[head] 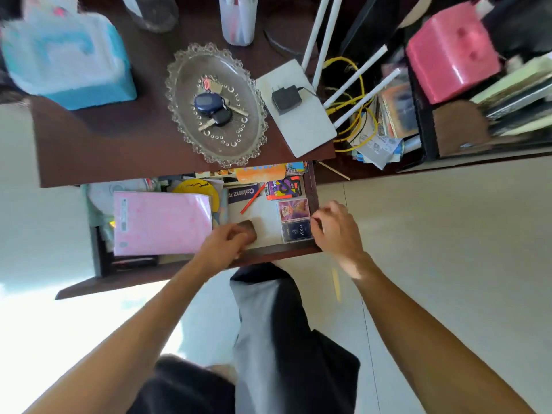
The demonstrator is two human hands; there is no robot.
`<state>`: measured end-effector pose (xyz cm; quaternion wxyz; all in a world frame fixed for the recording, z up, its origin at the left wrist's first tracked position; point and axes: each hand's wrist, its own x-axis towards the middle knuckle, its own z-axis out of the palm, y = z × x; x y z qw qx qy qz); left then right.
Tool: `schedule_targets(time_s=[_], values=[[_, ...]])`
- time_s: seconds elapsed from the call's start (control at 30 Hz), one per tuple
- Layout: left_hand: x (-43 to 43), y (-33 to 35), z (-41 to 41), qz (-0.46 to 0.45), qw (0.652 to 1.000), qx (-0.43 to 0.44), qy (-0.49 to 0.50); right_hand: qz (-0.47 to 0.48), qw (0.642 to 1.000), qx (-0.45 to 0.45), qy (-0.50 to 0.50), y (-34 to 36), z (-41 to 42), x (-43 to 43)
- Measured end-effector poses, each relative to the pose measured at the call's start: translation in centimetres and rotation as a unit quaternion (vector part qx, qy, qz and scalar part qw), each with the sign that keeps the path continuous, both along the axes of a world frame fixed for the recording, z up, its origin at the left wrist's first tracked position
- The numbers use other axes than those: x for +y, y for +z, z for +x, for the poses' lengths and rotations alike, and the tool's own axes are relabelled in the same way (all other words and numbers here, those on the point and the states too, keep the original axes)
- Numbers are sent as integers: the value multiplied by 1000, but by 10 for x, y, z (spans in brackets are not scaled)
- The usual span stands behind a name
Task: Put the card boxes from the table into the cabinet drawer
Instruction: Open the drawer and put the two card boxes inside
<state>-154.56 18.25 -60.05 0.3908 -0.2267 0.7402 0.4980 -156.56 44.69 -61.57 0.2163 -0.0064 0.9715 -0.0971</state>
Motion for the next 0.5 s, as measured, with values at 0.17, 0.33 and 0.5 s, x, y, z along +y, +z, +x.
schedule_targets(time_s=[0.17,0.33,0.5], values=[[-80,138,91,-42,989,-101,100,-114,964,-168,-173,147,39,-30],[-139,318,187,-29,966,-165,199,-127,955,-240,-119,317,98,-54],[-163,466,274,-44,953,-158,255,-118,958,-255,-61,450,133,-62]])
